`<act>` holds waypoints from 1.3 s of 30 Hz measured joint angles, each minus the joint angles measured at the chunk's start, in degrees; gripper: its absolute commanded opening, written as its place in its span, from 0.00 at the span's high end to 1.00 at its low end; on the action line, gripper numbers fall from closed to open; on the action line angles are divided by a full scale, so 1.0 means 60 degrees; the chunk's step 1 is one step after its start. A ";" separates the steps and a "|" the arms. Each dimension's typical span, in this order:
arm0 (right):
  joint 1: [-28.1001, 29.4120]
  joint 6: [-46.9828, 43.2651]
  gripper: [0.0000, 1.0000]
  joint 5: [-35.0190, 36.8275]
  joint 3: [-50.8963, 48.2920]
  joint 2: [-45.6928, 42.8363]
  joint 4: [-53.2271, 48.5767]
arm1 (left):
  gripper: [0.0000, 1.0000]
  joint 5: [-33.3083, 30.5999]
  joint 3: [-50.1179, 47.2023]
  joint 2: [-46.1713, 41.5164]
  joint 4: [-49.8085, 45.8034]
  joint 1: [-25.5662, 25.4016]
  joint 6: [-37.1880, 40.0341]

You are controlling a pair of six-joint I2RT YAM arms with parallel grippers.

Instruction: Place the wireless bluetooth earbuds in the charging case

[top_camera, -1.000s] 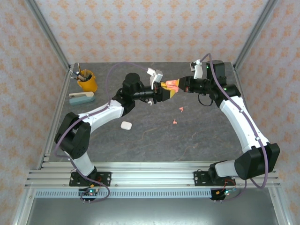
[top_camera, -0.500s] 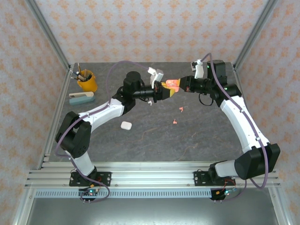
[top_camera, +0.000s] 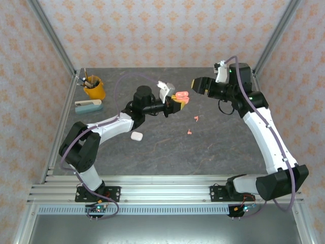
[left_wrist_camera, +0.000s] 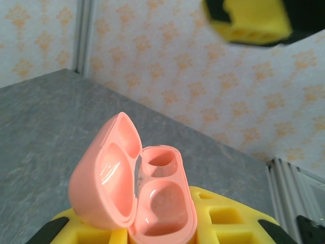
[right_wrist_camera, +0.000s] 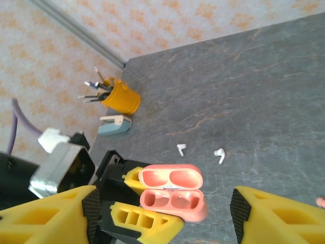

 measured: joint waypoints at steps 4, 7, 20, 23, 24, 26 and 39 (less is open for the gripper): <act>0.0004 0.0699 0.29 0.1217 -0.0204 -0.0204 -0.0430 | 1.00 -0.1089 -0.1016 -0.0095 0.1282 -0.0029 0.0171; 0.0004 0.1151 0.29 0.1829 -0.0962 -0.0299 -0.0641 | 1.00 -0.2011 -0.1654 -0.0153 0.2280 -0.0109 0.0178; 0.0962 0.2441 0.32 0.3136 -0.4011 0.0754 -0.0790 | 1.00 -0.3297 -0.2109 -0.0153 0.4561 -0.1038 0.0448; 0.1286 0.2612 0.34 0.3406 -0.4102 0.1024 -0.0703 | 1.00 -0.3373 -0.2127 -0.0153 0.4666 -0.1064 0.0550; 0.1406 0.2659 0.35 0.3497 -0.4102 0.1155 -0.0663 | 1.00 -0.3457 -0.2146 -0.0157 0.4699 -0.1064 0.0612; 0.1628 0.2714 0.36 0.3668 -0.4102 0.1417 -0.0572 | 1.00 -0.3588 -0.2237 -0.0204 0.4710 -0.1053 0.0678; 0.2393 0.1599 0.39 0.4492 -0.3789 0.3373 -0.0284 | 1.00 -0.4178 -0.2710 -0.0984 0.4623 -0.0845 0.0925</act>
